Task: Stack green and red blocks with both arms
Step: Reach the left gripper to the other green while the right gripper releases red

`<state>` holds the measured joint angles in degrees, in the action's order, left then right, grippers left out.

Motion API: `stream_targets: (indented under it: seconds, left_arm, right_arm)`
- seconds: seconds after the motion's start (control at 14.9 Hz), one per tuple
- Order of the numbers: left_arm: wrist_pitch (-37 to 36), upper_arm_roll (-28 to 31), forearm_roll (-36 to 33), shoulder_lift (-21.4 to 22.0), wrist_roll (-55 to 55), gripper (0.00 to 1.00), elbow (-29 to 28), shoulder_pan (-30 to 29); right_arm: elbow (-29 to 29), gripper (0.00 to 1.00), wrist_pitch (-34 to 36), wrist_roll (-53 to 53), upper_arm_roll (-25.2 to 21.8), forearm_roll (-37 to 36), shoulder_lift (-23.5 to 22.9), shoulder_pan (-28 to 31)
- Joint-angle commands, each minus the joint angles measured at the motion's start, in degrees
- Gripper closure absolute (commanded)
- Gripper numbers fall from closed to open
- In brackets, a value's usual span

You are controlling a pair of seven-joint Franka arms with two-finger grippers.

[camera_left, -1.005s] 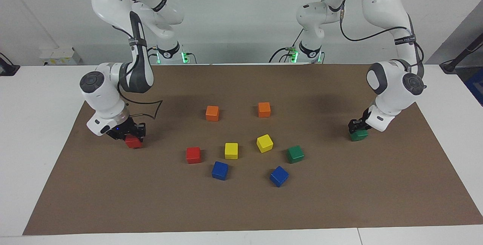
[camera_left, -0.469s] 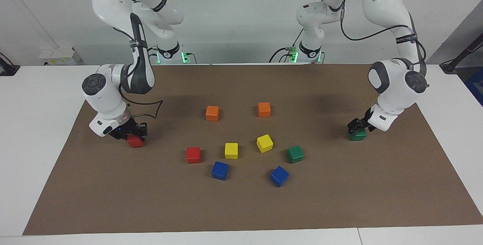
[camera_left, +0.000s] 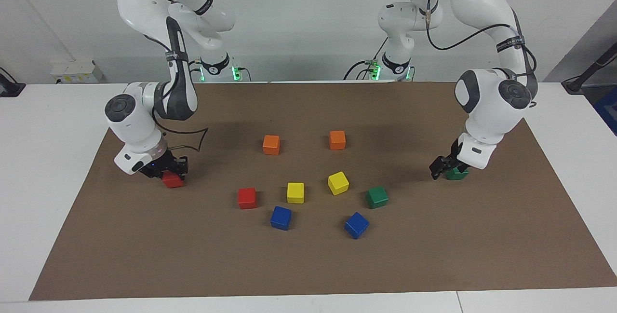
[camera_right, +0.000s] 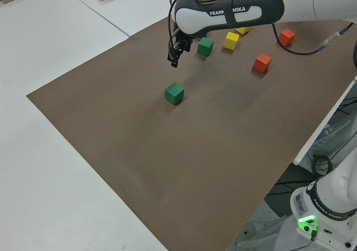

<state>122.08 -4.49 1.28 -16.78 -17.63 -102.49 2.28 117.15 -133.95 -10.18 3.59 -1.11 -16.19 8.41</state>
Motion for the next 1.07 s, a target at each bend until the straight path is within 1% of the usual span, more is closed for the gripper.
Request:
stream_targets:
  seconds: [0.0,0.2,0.33,0.4,0.6,0.67,0.74,0.8,1.0]
  left_arm:
    - [-2.02,0.89,-0.22,-2.55,-7.83,0.00,5.09,4.39]
    - [-3.95,0.80,0.13,-5.80,-15.39,0.00,10.54,8.61]
    - [-4.13,0.98,-0.40,-10.71,-21.28,0.00,15.89,12.56]
    - [-3.96,0.98,-0.75,-12.04,-22.52,0.00,16.96,13.53]
    - [-2.21,0.98,-2.24,-13.28,-25.78,0.00,16.71,15.83]
    - [-1.67,0.98,-2.33,-13.46,-26.13,0.00,16.71,15.92]
    - [-1.67,0.98,-2.42,-13.63,-26.14,0.00,16.71,15.92]
    - [-1.41,0.98,-2.86,-13.72,-26.14,0.00,16.54,15.83]
    - [0.52,0.89,-7.07,-13.63,-25.88,0.00,14.17,15.48]
  right_arm:
    - [0.89,1.00,-1.49,-1.69,0.19,-0.03,0.46,0.47]
    - [0.89,1.00,-1.58,-1.69,0.10,-0.03,-0.15,0.47]
    - [0.89,1.00,-1.58,-1.60,0.19,-0.03,-0.15,0.47]
    - [0.89,1.00,-1.58,-1.51,0.19,-0.03,-0.15,0.47]
    - [0.89,1.00,-1.49,-0.81,0.19,0.06,-0.15,0.56]
    - [0.89,0.59,-1.49,-0.72,0.10,-0.03,-0.15,0.47]
    - [0.89,0.05,-1.49,-0.72,0.19,-0.03,-0.15,0.64]
    - [0.89,0.00,-1.05,-0.72,0.19,-0.03,-0.15,0.82]
    - [0.02,0.00,-0.18,-0.37,0.19,0.14,-0.24,1.17]
